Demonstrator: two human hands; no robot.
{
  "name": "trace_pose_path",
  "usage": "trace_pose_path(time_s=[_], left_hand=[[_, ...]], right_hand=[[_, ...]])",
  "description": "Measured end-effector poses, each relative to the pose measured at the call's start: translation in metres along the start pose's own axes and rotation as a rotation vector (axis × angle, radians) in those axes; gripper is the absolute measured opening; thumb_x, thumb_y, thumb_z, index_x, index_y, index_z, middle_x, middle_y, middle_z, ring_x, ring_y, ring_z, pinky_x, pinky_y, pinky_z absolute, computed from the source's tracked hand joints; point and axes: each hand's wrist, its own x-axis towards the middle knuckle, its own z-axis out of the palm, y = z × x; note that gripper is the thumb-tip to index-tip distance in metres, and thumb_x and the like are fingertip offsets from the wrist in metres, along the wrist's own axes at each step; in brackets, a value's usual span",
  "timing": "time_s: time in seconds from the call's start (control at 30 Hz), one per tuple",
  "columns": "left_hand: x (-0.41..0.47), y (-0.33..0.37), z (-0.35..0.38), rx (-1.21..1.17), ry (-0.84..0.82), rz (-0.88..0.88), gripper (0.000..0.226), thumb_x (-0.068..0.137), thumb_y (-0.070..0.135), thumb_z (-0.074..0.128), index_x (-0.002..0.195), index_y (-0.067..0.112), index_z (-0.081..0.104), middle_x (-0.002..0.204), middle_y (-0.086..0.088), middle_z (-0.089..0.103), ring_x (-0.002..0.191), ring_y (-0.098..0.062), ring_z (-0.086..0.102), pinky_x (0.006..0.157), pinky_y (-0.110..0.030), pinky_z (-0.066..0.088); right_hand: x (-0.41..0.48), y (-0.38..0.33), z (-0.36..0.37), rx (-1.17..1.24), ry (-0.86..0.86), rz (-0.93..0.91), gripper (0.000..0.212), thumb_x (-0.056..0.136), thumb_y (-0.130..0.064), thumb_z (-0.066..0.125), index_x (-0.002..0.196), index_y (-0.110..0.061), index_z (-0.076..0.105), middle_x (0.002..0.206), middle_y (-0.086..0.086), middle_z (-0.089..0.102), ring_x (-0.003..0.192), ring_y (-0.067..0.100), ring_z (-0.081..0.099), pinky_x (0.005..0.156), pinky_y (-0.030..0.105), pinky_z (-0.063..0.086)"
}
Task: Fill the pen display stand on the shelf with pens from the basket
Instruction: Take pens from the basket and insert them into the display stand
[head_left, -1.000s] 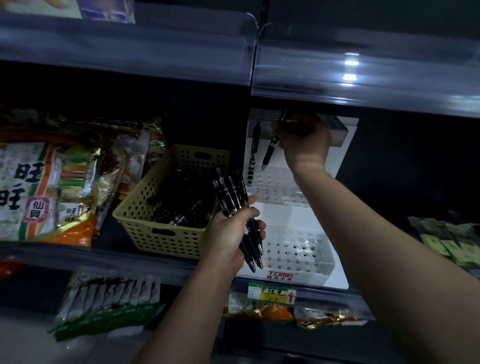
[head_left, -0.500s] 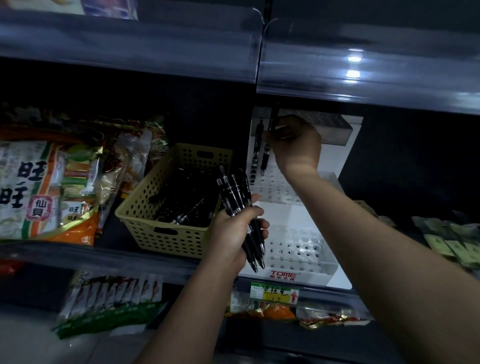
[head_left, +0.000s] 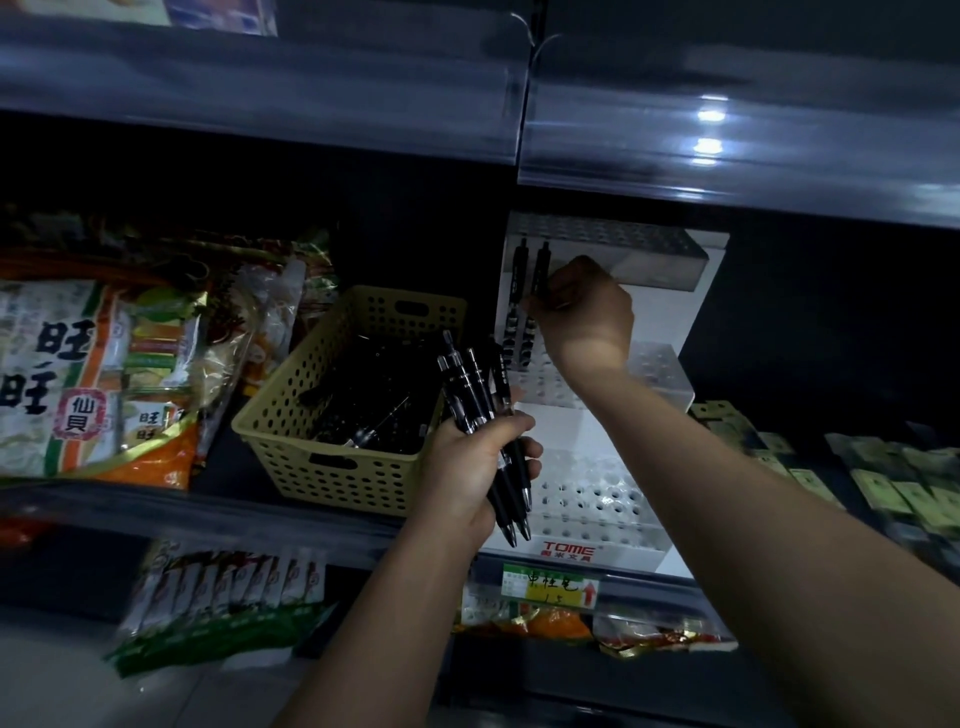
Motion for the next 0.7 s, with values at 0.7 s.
trace_pose_path(time_s=[0.7], left_hand=[[-0.007,0.006,0.004,-0.066,-0.063,0.113,0.007,0.087,0.002,0.061,0.089,0.008,0.064,0.08,-0.009,0.073,0.059,-0.02,0.067,0.053,-0.027,0.055]], right_hand=[[-0.022,-0.008,-0.04,0.296,-0.588,0.095,0.013,0.075,-0.018,0.079,0.081,-0.013,0.068,0.076,0.005,0.067,0.062,0.012,0.057,0.049,0.023,0.038]])
